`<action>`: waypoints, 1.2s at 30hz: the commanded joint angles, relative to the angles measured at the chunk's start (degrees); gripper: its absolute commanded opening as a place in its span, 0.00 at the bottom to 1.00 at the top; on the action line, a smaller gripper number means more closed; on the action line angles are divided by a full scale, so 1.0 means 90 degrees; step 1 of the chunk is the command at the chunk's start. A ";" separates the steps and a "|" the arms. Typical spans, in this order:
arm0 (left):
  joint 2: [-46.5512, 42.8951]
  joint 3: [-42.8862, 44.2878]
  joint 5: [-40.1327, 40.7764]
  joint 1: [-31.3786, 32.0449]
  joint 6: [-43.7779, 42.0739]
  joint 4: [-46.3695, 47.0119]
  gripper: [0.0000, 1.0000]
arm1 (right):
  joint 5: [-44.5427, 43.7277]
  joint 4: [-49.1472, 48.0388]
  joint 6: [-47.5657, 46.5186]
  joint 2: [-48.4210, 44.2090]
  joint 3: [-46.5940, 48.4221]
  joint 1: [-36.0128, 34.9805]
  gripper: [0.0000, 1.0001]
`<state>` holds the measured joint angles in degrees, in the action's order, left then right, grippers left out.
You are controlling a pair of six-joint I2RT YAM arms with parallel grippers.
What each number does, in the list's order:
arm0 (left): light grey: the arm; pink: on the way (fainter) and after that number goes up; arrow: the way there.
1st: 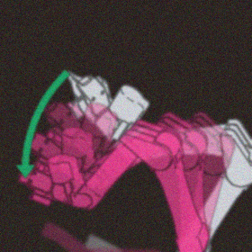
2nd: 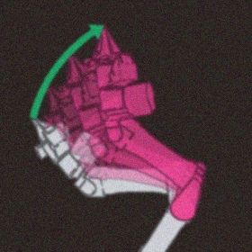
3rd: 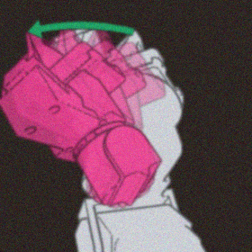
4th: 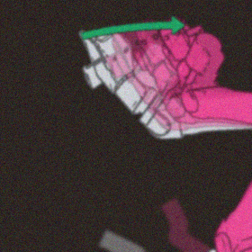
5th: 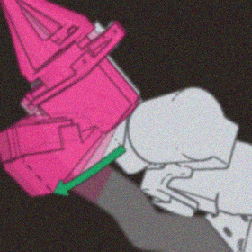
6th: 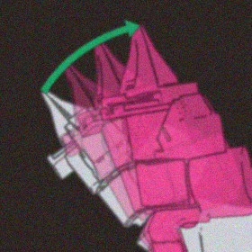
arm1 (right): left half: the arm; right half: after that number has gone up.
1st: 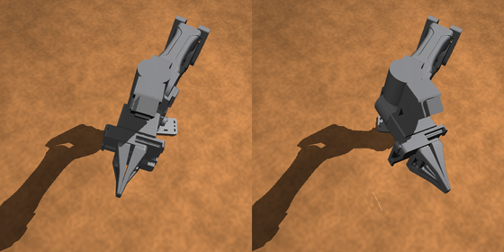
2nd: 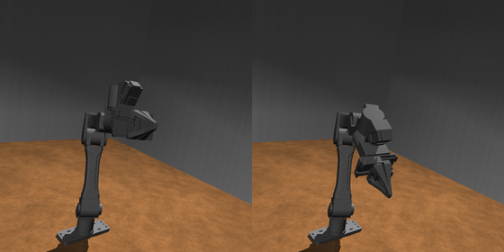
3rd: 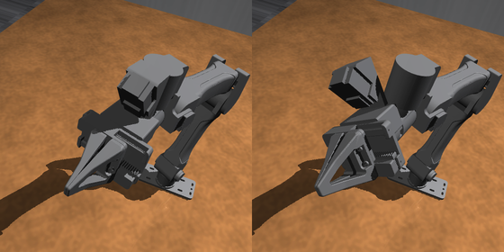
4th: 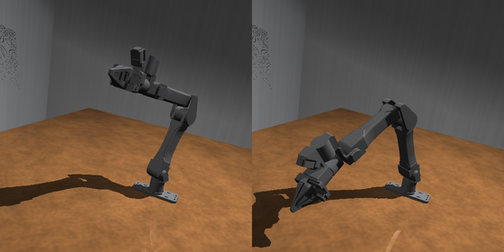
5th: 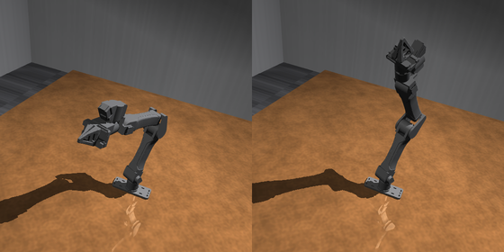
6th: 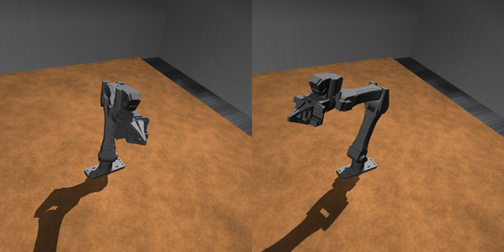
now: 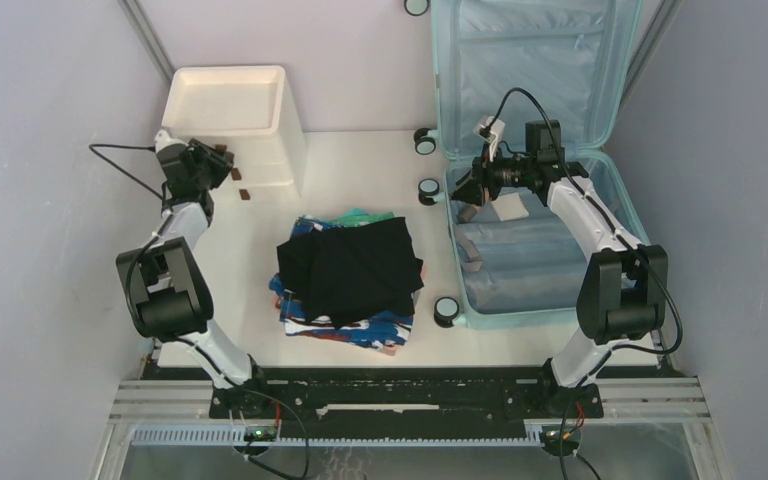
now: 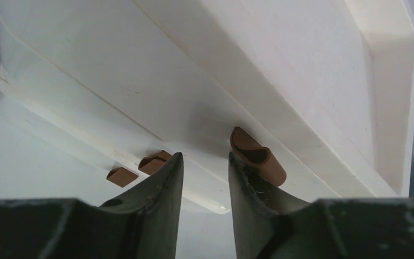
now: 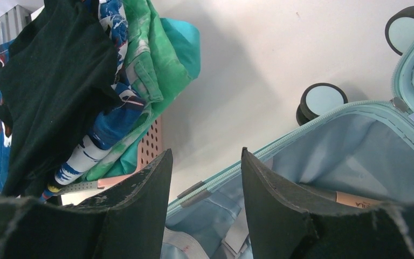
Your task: Open, take out, and arrange the luggage
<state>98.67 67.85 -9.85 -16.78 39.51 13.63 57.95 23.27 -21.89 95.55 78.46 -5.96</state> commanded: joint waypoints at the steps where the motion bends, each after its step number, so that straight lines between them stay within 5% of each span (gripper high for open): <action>1: -0.0386 -0.0549 -0.0030 0.0124 -0.0348 0.0809 0.43 | 0.0057 0.0061 -0.0307 -0.0060 0.0116 0.0042 0.57; 7: -0.0449 -0.1157 -0.0312 0.0122 -0.1302 0.1261 0.46 | 0.0060 0.0142 -0.0390 0.0077 0.0231 0.0065 0.57; 16: 0.0193 -0.0695 -0.0554 0.0105 -0.2307 0.1001 0.46 | 0.0017 0.0305 -0.0510 0.0240 0.0498 0.0076 0.58; 36: 0.0828 -0.0116 -0.0824 -0.0051 -0.2595 0.1632 0.41 | -0.0084 0.0575 -0.0679 0.0437 0.0840 0.0213 0.58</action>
<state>105.43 61.84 -15.00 -16.51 17.85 24.97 57.04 28.45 -26.94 99.13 83.22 -4.40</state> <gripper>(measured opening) 0.433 0.575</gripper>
